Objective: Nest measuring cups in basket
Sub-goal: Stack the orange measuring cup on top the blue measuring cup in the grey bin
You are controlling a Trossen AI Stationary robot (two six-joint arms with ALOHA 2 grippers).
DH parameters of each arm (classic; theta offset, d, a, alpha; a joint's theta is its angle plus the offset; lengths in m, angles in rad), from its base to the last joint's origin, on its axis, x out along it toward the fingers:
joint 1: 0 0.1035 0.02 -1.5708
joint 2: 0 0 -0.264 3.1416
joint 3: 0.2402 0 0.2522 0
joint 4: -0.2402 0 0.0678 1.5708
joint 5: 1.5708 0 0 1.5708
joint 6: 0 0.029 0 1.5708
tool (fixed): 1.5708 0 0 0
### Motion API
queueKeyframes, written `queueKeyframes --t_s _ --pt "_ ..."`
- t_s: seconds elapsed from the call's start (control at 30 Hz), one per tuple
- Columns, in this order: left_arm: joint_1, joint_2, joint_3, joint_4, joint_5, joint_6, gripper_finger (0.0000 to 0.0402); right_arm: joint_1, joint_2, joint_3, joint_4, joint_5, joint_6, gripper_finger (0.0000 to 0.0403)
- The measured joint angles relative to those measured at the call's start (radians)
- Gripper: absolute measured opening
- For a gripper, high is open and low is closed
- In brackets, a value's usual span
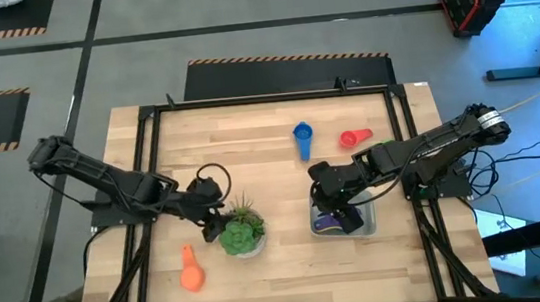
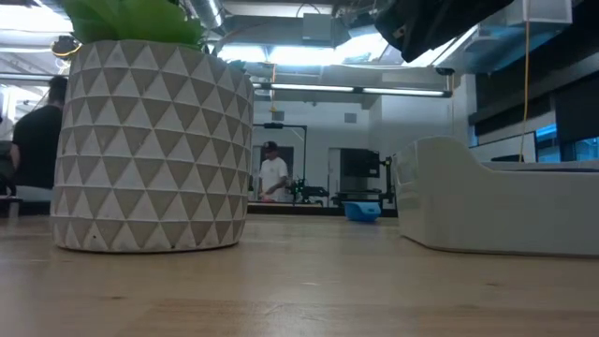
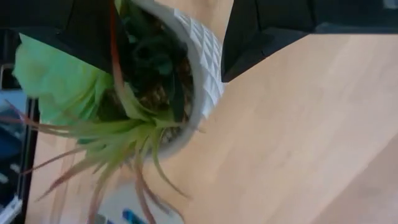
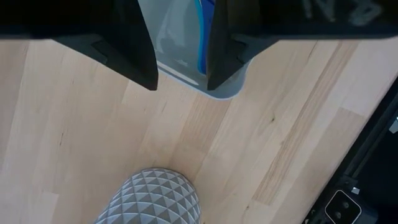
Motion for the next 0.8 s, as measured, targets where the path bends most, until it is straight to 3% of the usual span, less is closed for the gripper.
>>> queueKeyframes --t_s 0.2,0.33,0.47,0.67,0.8 --pt "-0.069 0.044 0.000 -0.003 0.069 0.057 0.0233 0.000 0.000 0.000 0.001 0.000 0.005 0.0142" --pt "-0.120 0.046 0.000 -0.012 0.064 0.043 0.0233 0.000 0.000 0.000 0.007 0.000 0.026 0.0142" --pt "-0.140 0.032 0.000 -0.046 0.075 -0.064 0.0233 0.000 0.000 0.000 0.007 0.000 0.025 0.0142" --pt "-0.141 0.029 0.000 -0.143 0.210 -0.254 0.0233 0.000 0.000 0.000 0.007 0.000 0.025 0.0142" --pt "-0.141 0.029 0.000 -0.250 0.245 -0.342 0.0233 0.000 0.000 0.000 0.007 0.000 0.025 0.0142"
